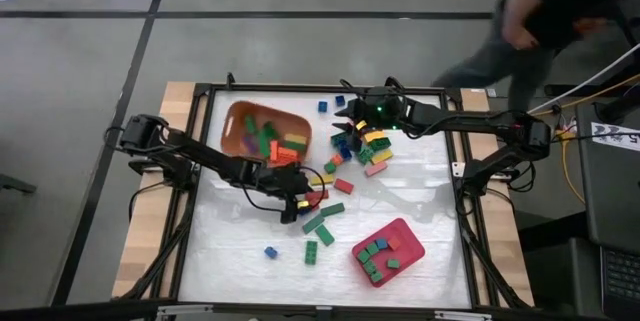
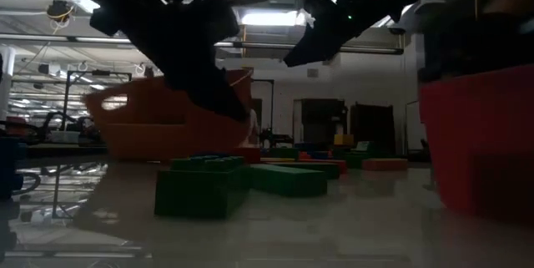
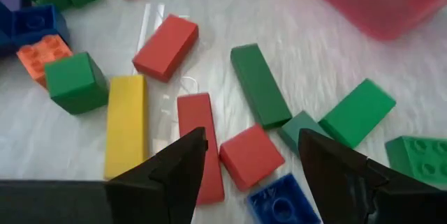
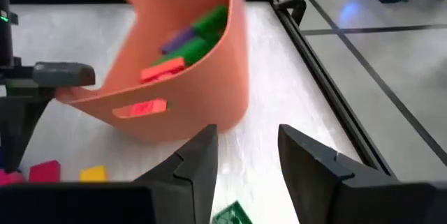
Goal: Sort blocks by size
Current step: Adjust the orange bin
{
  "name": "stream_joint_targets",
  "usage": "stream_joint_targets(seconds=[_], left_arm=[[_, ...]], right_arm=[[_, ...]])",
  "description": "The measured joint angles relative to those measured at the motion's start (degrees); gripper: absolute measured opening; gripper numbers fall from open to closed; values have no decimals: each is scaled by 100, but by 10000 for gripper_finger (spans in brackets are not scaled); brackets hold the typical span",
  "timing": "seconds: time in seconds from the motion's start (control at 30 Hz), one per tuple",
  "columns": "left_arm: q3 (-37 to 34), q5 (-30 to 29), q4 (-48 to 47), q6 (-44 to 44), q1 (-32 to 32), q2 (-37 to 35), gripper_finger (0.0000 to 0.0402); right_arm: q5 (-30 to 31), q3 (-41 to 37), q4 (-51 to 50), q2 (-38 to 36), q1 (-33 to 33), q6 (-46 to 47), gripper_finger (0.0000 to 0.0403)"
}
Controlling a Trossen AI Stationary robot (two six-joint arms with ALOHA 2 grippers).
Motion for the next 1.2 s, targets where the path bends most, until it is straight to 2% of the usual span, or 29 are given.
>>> stream_joint_targets(seconds=[0.43,0.6,0.7,0.8,0.97,1.07,1.2], left_arm=[[88,6,-1,358,57,-99,217],[279,15,-375,-35,42,-687,217],[408,88,-1373,-409,3,-1313,217],[425,114,-2848,-1086,-107,-2049,217],[405,111,-5365,-3311,-548,-3017,217],[305,111,-6271,-4561,-946,-3383,217],[167,-56,-7016,-5539,-1352,-3573,217]], right_arm=[[13,2,-1,-4,0,2,150],[4,0,7,-4,0,13,150],[-39,2,85,61,7,20,150],[-224,4,203,256,7,25,150],[-268,2,707,657,7,186,150],[-267,2,1132,872,7,204,150],[-267,2,1689,1098,7,218,150]])
